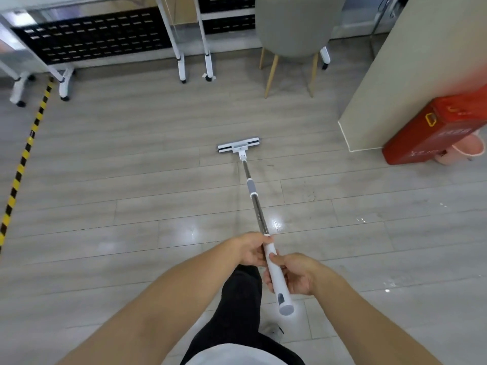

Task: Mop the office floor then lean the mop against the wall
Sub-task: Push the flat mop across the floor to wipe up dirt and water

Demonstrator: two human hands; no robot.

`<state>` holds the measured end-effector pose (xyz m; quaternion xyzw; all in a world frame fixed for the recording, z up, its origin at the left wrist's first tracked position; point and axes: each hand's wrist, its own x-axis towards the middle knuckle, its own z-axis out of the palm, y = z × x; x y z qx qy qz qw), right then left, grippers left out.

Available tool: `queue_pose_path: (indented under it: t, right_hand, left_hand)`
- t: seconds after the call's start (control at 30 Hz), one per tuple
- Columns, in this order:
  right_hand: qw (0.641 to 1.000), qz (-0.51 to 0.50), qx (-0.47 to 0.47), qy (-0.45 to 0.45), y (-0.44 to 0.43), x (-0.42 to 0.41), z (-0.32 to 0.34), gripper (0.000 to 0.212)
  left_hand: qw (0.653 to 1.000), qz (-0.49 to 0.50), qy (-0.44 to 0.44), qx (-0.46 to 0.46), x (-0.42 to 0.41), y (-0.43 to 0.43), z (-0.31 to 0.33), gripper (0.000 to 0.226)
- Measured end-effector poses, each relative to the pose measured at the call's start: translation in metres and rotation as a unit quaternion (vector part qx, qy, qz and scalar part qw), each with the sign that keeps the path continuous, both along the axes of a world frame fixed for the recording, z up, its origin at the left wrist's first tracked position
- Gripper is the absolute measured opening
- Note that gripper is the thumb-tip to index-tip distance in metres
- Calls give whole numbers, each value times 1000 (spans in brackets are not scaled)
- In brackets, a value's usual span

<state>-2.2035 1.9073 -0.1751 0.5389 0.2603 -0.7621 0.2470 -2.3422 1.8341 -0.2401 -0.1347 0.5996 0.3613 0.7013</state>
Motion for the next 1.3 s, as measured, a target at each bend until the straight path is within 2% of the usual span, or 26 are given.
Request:
queue_pose_path:
  t: [0.13,0.27,0.5,0.67,0.83,1.03,1.17,1.3]
  right_hand:
    - [1000,21,4,-7,6,-39,-18,36]
    - [999,27,29,-10,39,-106,-39,34]
    - [999,17,26,-13,146,-291,-65,32]
    - [999,-2,37,-11,225,-442,-75,33]
    - [996,-54,64,5,297,-546,-82,33]
    - [990,-143,-8,12,327,-571,-65,37]
    - [988,-143,-60,21,327,-543,-59,41]
    - [987,-146,-61,20,323,-518,-54,39]
  left_hand:
    - [1000,-4,-4,-20,-37,11,-11,22]
    - [1000,-3,7,-27,-103,47,-29,29]
    - [1000,-24,-3,-15,-293,157,-60,25]
    - [1000,0,8,-22,-441,245,-70,11]
    - [1000,-12,20,4,-545,328,-68,17]
    - [999,6,-19,26,-585,367,-71,22]
    - [998,39,-42,26,-578,358,-74,18]
    - [997,52,-47,27,-559,352,-67,23]
